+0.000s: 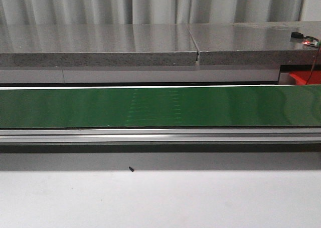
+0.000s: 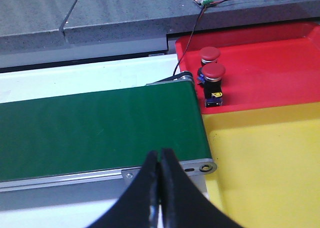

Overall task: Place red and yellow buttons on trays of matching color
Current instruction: 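Grasp a red-capped button and set it on the belt start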

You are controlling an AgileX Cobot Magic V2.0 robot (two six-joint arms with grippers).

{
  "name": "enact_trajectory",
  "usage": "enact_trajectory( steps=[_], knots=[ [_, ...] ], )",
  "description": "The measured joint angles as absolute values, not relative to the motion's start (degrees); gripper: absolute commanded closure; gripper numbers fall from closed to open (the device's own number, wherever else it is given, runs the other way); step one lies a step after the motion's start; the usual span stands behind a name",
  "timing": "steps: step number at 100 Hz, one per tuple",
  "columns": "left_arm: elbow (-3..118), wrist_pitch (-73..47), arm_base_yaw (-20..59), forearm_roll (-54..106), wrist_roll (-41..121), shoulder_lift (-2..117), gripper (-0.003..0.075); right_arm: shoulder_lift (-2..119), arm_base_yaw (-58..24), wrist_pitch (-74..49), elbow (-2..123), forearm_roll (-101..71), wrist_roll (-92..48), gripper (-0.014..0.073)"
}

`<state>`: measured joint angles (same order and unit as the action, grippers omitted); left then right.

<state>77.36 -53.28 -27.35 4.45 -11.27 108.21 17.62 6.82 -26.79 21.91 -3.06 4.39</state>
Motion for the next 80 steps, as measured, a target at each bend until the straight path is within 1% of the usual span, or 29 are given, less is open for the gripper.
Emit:
enact_trajectory(
  steps=[6,11,38,80],
  knots=[
    [77.4,-53.3,-27.4,4.5,-11.2,108.2,0.0582,17.6,6.8,-26.8,21.9,-3.1,4.4,0.066],
    [77.4,-53.3,-27.4,4.5,-11.0,108.2,0.0597,17.6,6.8,-26.8,21.9,-3.1,4.4,0.066],
    [77.4,-54.8,-27.4,4.5,-9.0,106.5,0.0596,17.6,6.8,-26.8,21.9,-3.1,4.4,0.066],
    [77.4,-57.5,-27.2,3.9,-6.6,93.2,0.0596,17.6,6.8,-26.8,21.9,-3.1,4.4,0.066]
  ],
)
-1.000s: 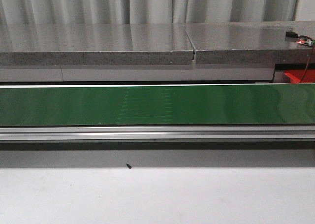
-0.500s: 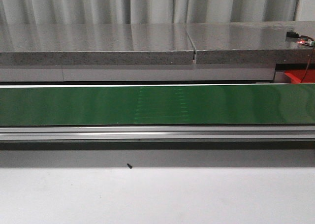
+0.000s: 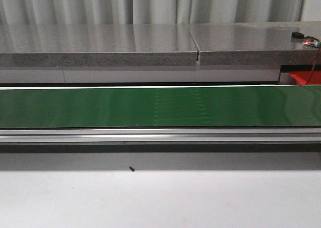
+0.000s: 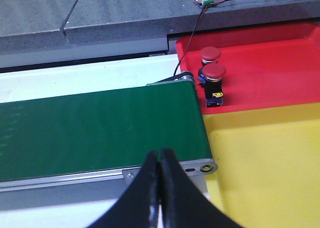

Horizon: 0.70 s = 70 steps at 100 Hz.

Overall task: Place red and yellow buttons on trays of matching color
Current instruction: 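Grasp a red-capped button and set it on the belt start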

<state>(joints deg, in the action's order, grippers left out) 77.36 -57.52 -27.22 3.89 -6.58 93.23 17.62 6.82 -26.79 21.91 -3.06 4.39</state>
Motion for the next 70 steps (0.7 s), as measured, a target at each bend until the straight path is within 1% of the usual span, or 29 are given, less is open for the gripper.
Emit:
enact_trajectory(
  steps=[17,32,50,70],
  knots=[
    [77.4,-59.2,-24.9,3.7,-5.5,89.6,0.0596,17.6,6.8,-26.8,21.9,-3.1,4.4,0.066],
    [77.4,-59.9,-22.0,3.7,-5.2,89.2,0.0596,17.6,6.8,-26.8,21.9,-3.1,4.4,0.066],
    [77.4,-61.0,-19.3,3.8,-5.2,90.6,0.0596,17.6,6.8,-26.9,21.9,-3.1,4.4,0.066],
    [77.4,-62.9,-18.6,3.9,-4.1,93.2,0.0596,17.6,6.8,-26.9,21.9,-3.1,4.4,0.066]
  ],
)
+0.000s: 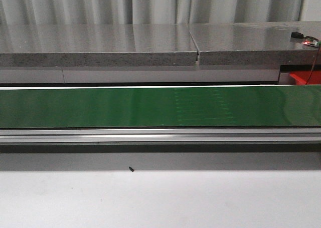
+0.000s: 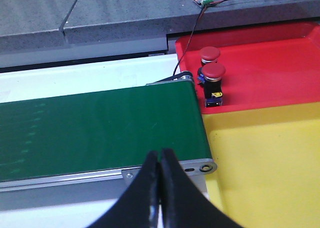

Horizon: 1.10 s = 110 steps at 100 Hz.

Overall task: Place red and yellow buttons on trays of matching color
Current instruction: 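Grasp a red-capped button and set it on the belt start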

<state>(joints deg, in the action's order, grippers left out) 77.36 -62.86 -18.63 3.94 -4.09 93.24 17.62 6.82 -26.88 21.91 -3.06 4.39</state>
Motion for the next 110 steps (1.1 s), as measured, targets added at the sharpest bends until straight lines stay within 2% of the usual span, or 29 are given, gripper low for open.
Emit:
enact_trajectory(
  steps=[19,26,41,48,92,110],
  knots=[
    [77.4,-63.7,-18.6,5.1,-3.0,95.8,0.0566,17.6,6.8,-26.9,21.9,-3.1,4.4,0.066],
    [77.4,-63.7,-18.6,6.3,-2.2,95.8,0.0479,17.6,6.8,-26.9,21.9,-3.1,4.4,0.066],
    [77.4,-63.6,-18.5,8.0,-0.9,95.8,0.0185,17.6,6.8,-26.9,21.9,-3.1,4.4,0.066],
    [77.4,-63.6,-18.5,8.2,-0.7,95.8,0.011,17.6,6.8,-26.9,21.9,-3.1,4.4,0.066],
    [77.4,-60.9,-18.5,9.1,-0.7,88.7,0.0134,17.6,6.8,-26.9,21.9,-3.1,4.4,0.066],
    [77.5,-61.7,-21.6,9.1,-0.7,87.4,0.0134,17.6,6.8,-26.9,21.9,-3.1,4.4,0.066]
  ],
)
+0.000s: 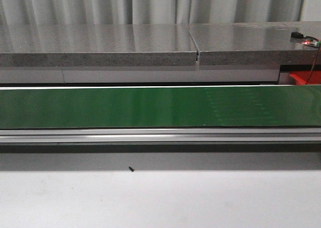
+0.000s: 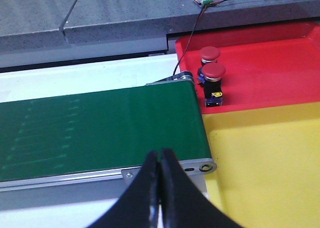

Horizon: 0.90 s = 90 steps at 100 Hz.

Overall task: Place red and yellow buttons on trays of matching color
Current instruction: 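Grasp a red-capped button and set it on the belt start, then grasp the last red-capped button with the left gripper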

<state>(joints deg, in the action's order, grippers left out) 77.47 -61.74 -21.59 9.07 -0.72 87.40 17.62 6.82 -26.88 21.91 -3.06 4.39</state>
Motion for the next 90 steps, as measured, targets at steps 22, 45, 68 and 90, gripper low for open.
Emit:
enact_trajectory(
  steps=[22,45,68,90],
  knots=[
    [77.5,-62.3,-27.4,4.3,0.0,88.1,0.0134,17.6,6.8,-26.9,21.9,-3.1,4.4,0.066],
    [77.6,-63.4,-29.4,1.1,0.0,94.7,0.0134,17.6,6.8,-26.9,21.9,-3.1,4.4,0.066],
    [77.6,-61.7,-29.6,0.7,0.0,101.4,0.0134,17.6,6.8,-26.9,21.9,-3.1,4.4,0.066],
    [77.6,-58.5,-30.4,0.0,0.0,104.8,0.0134,17.6,6.8,-26.9,21.9,-3.1,4.4,0.066]
  ],
)
